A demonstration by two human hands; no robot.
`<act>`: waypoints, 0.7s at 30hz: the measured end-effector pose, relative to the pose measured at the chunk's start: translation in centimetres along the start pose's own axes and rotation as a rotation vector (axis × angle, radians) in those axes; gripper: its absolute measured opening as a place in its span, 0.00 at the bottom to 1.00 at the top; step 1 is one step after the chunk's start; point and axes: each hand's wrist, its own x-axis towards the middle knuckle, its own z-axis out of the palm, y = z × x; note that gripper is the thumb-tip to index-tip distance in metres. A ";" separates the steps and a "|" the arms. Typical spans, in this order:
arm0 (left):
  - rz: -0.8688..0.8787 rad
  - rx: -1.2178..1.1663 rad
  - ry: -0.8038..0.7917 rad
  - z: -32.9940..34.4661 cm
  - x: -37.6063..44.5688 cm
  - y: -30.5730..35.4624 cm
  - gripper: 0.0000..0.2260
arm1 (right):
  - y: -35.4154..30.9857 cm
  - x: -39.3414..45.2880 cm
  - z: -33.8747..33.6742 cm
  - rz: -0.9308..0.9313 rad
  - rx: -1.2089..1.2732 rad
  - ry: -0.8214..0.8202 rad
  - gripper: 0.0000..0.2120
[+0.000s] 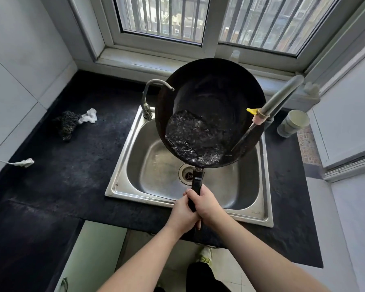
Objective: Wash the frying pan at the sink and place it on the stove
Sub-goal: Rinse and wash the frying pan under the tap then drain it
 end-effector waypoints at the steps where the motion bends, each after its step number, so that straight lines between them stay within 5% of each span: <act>1: -0.012 -0.025 -0.018 0.1 0.1 0.2 0.07 | -0.2 -0.1 -0.1 -0.004 -0.030 0.026 0.03; 10: -0.126 -0.216 -0.118 1.2 0.0 2.1 0.08 | -1.6 -0.3 -0.9 0.017 -0.294 0.181 0.07; 21: -0.207 -0.332 -0.207 1.1 -1.3 3.2 0.07 | -1.6 -0.8 -0.8 0.135 -0.303 0.222 0.09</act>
